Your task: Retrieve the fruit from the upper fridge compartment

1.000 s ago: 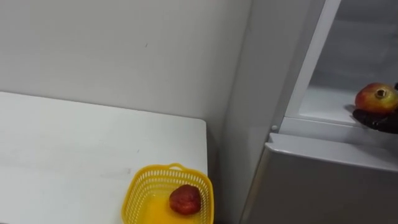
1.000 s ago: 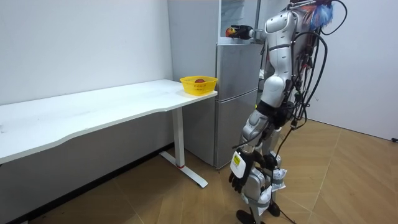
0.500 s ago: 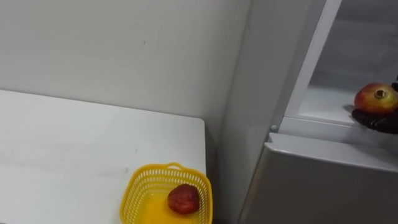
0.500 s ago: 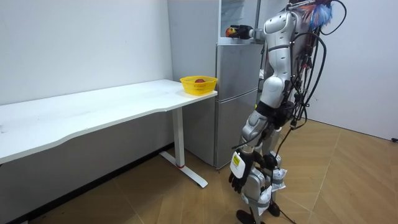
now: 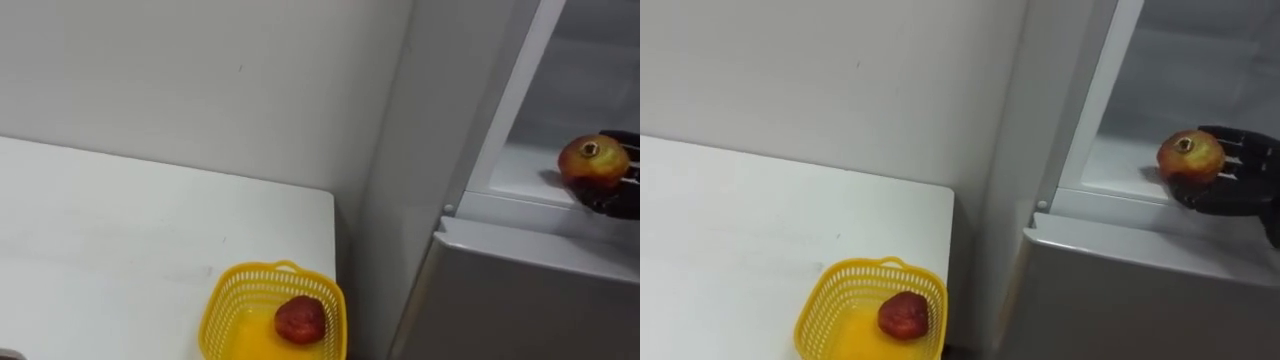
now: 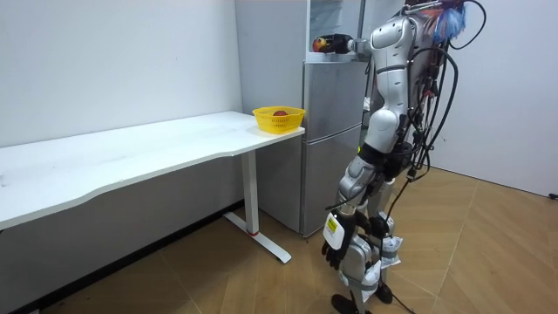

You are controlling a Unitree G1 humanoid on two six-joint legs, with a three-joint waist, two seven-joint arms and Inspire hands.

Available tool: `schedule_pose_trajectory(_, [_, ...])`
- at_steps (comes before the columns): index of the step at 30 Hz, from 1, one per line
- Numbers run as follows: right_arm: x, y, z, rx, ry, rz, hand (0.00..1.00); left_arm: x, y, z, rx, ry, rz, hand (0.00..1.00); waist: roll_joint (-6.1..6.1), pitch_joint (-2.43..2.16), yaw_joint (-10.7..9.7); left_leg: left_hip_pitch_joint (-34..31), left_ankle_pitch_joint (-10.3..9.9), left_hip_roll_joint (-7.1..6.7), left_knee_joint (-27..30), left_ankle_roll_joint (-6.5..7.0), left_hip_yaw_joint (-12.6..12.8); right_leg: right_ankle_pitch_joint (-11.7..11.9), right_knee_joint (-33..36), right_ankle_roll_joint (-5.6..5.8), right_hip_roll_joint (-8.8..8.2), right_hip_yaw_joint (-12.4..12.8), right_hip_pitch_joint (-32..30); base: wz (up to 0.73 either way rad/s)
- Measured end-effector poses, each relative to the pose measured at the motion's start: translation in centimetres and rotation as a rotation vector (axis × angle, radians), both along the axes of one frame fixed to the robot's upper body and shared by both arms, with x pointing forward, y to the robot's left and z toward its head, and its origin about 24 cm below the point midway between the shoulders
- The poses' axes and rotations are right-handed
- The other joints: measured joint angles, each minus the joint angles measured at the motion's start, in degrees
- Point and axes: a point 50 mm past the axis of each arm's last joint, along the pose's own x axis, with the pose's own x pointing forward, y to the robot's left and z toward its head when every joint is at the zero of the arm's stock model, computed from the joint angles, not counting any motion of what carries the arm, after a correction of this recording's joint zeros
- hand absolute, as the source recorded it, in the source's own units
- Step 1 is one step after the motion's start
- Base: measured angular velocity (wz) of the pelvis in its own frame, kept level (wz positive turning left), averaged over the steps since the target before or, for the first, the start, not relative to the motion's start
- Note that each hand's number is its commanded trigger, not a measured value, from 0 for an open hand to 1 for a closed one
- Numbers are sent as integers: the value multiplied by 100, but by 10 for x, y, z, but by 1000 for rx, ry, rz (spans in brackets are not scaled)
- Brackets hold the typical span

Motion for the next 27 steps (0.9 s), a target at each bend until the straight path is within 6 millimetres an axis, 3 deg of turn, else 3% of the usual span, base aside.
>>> schedule_pose_trajectory(4, [0,-1,1,-12,3,-11,100,0,0,0,3,-1,0,0,-23,0,72,12,2,1,8,-3,-9,0,0,0,2,-5,8,1])
schedule_pose_trajectory(11, [7,9,10,-24,-21,24,100,7,2,1,11,-22,-1,0,-57,62,102,-49,1,1,0,-5,-66,1,-8,0,0,-76,-6,4])
schedule_pose_trajectory(16, [9,16,13,-16,-38,66,100,14,2,0,11,-29,-5,0,-34,70,97,-66,1,-5,8,-5,-65,3,-4,2,-6,-115,-5,3])
schedule_pose_trajectory(19, [10,20,19,-35,-58,79,100,14,2,0,17,-40,-9,0,11,70,95,-65,1,-5,-1,-5,-40,4,-3,2,-7,-101,-7,-3])
schedule_pose_trajectory(22, [11,23,22,-43,-71,84,100,14,2,-1,18,-39,-10,0,100,33,100,-54,2,-5,1,-4,-38,5,8,3,-12,-105,0,-1])
schedule_pose_trajectory(27, [12,43,23,-47,-124,104,100,12,2,-1,24,-31,-4,0,251,12,97,17,8,3,-35,-12,-27,6,16,1,-2,-44,16,-4])
